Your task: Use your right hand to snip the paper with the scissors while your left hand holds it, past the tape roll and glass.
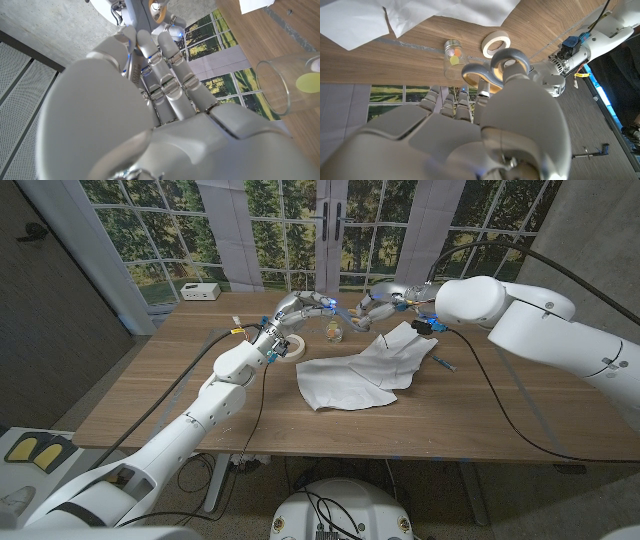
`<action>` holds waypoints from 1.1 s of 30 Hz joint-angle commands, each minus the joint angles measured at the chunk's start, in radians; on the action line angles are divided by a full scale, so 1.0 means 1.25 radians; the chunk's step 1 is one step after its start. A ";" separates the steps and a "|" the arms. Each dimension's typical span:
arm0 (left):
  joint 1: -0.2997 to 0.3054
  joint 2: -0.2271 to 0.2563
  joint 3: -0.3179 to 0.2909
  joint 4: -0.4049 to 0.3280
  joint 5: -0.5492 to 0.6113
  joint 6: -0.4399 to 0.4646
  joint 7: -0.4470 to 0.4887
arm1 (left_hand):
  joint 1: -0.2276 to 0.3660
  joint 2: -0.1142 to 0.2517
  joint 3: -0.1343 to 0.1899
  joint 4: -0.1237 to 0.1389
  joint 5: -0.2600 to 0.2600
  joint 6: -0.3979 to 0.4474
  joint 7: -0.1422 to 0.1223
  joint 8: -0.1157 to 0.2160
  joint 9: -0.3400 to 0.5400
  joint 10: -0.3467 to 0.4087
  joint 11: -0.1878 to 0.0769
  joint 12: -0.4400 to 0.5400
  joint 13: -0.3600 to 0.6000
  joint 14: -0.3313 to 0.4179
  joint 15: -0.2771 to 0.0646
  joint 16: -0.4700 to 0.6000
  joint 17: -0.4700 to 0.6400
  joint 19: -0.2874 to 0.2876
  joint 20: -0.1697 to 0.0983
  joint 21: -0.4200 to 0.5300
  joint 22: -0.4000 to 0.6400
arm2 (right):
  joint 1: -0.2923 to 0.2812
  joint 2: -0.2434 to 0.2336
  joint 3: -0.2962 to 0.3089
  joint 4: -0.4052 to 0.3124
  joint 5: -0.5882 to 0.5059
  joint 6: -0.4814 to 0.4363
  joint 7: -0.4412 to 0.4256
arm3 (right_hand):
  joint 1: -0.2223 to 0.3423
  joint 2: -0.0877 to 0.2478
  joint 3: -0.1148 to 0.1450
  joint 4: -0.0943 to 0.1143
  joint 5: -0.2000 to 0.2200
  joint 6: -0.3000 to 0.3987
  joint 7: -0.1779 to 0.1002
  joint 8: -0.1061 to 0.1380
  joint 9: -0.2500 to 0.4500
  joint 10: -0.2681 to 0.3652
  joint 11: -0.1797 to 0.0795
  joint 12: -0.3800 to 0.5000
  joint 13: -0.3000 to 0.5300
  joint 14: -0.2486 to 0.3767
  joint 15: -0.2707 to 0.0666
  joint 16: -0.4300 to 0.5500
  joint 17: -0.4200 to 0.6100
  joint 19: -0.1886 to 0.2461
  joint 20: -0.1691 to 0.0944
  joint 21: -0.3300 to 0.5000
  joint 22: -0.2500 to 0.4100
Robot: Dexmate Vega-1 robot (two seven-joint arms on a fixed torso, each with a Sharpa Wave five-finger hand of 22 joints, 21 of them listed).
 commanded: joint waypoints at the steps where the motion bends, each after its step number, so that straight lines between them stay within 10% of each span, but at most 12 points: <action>1: 0.000 -0.002 0.001 0.006 0.002 -0.006 -0.001 | 0.002 0.005 0.012 0.004 0.003 0.010 0.000 -0.004 0.001 0.032 -0.027 0.002 0.176 -0.002 0.002 0.002 0.001 -0.002 -0.031 0.005 0.000 | 0.005 0.016 -0.011 0.006 -0.020 -0.010 0.002 | 0.009 0.002 -0.006 -0.001 0.005 0.029 -0.007 0.002 -0.003 0.026 -0.005 0.004 0.003 0.012 -0.003 0.004 0.002 0.001 -0.004 0.001 0.002; 18: -0.003 -0.006 0.002 0.019 0.000 -0.011 -0.008 | 0.003 0.006 0.013 0.003 0.003 0.016 0.004 -0.005 0.001 0.034 -0.027 0.000 0.176 -0.001 0.003 0.003 0.002 -0.004 -0.031 0.013 0.000 | -0.049 0.018 0.029 0.000 -0.005 0.005 -0.068 | 0.048 0.002 -0.011 -0.010 0.011 0.155 -0.062 0.019 -0.009 0.125 -0.038 0.029 0.002 0.097 -0.015 0.016 0.001 0.056 -0.023 0.012 0.001; 33: -0.004 -0.009 0.002 0.025 -0.002 -0.014 -0.011 | 0.003 0.005 0.013 0.003 0.002 0.016 0.002 -0.008 0.001 0.035 -0.027 -0.001 0.177 0.001 0.003 0.004 0.003 -0.006 -0.030 0.019 -0.001 | -0.015 0.035 -0.007 0.010 -0.022 -0.041 -0.053 | 0.057 -0.002 -0.026 -0.002 0.008 0.229 -0.034 0.021 -0.013 0.199 -0.067 0.045 0.001 0.142 -0.047 0.015 0.002 0.079 -0.034 0.011 0.002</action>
